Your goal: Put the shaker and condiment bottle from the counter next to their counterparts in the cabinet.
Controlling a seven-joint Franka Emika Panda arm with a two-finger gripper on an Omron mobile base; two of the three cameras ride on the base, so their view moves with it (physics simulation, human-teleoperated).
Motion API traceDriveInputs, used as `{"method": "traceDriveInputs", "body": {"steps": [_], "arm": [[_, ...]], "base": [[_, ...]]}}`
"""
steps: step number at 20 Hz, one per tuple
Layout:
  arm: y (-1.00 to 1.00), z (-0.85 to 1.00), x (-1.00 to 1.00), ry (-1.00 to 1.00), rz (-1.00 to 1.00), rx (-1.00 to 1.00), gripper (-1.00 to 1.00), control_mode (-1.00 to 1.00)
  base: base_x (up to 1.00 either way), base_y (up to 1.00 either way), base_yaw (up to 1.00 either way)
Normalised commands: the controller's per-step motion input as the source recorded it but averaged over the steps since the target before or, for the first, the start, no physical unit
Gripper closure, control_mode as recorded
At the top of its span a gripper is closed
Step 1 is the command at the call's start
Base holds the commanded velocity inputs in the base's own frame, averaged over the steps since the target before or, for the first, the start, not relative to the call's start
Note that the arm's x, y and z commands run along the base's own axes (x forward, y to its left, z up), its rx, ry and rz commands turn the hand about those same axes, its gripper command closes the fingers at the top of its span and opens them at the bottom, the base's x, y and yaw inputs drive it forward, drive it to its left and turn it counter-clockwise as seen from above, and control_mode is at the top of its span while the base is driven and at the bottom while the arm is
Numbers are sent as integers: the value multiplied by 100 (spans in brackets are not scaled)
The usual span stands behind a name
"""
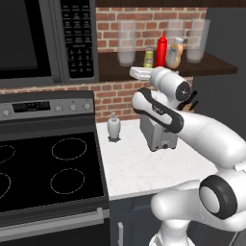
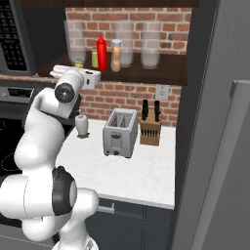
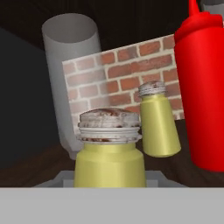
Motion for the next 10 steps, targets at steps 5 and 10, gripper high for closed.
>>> {"method": "traceDriveInputs", "body": {"steps": [5, 10], "arm": [[0, 0, 26, 2, 5, 0, 100, -100], [0, 3, 10, 1, 1, 0, 100, -100]], "base": [[0, 0, 0], [0, 0, 0]]}}
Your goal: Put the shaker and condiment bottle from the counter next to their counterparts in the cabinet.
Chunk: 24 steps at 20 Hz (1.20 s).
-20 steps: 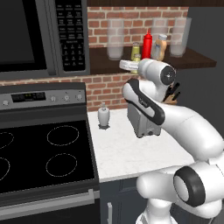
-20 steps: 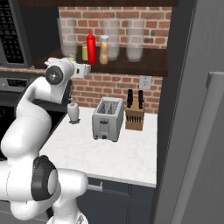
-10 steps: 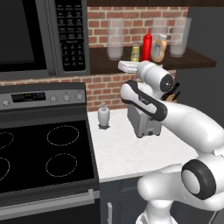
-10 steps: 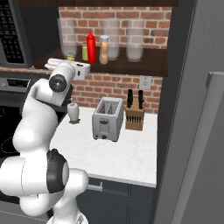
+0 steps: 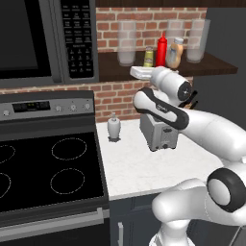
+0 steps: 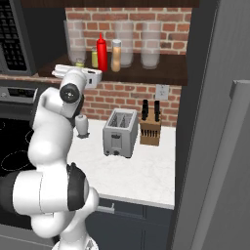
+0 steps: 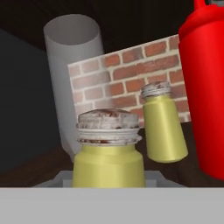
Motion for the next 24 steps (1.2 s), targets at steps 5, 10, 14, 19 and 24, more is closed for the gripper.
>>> {"method": "traceDriveInputs", "body": {"steps": [5, 10, 14, 19, 24], "arm": [[0, 15, 0, -4, 0, 0, 100, -100], [0, 19, 0, -8, 0, -2, 100, -100], [0, 23, 0, -1, 0, 0, 100, -100], [0, 34, -7, -1, 0, 0, 100, -100], [0, 55, -19, -5, 0, 0, 100, -100]], "base": [[0, 0, 0], [0, 0, 0], [0, 0, 0], [0, 0, 0], [0, 0, 0]]}}
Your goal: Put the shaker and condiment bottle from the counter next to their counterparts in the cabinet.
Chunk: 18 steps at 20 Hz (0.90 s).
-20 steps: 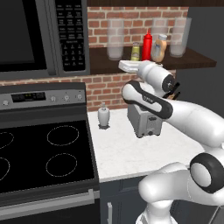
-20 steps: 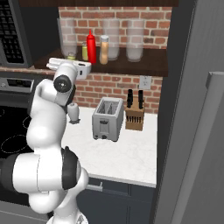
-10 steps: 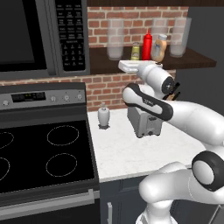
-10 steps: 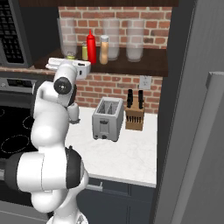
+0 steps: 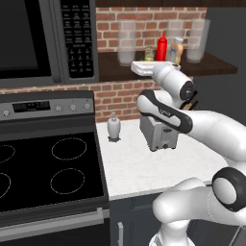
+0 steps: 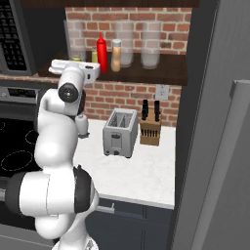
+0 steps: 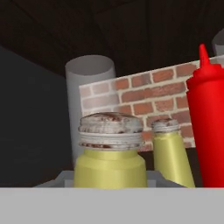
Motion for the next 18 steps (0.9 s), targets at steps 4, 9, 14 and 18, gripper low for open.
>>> {"method": "traceDriveInputs", "body": {"steps": [4, 9, 14, 18], "arm": [[0, 47, -14, -4, 0, 0, 100, -100], [0, 9, 6, 0, -2, 0, 100, -100], [0, -2, 22, 0, -1, 0, 100, -100], [0, -4, 14, 0, -1, 0, 100, -100]], "base": [[0, 0, 0], [0, 0, 0], [0, 0, 0], [0, 0, 0]]}}
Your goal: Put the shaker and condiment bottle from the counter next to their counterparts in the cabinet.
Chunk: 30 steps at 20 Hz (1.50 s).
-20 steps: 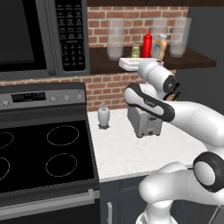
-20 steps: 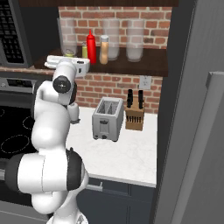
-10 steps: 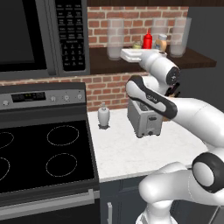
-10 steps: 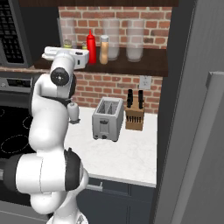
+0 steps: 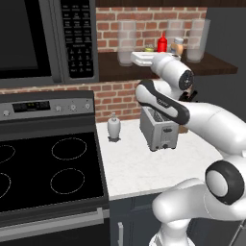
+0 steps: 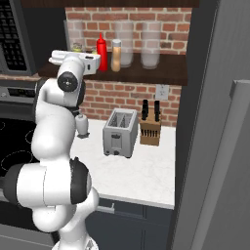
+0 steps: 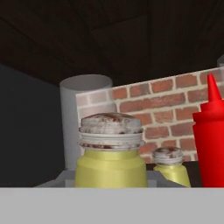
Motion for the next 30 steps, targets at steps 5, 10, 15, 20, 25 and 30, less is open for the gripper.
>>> {"method": "traceDriveInputs", "body": {"steps": [5, 10, 15, 20, 25, 30], "arm": [[0, -4, 1, 0, -1, 0, 100, -100], [0, -3, 0, 0, -1, 0, 100, -100], [0, -5, 0, 0, -2, 0, 100, -100], [0, -6, 1, 0, -3, 0, 100, -100], [0, -6, 3, 0, -3, 0, 100, -100], [0, -6, 9, 0, -2, 0, 100, -100]], "base": [[0, 0, 0], [0, 0, 0], [0, 0, 0], [0, 0, 0], [0, 0, 0], [0, 0, 0]]}}
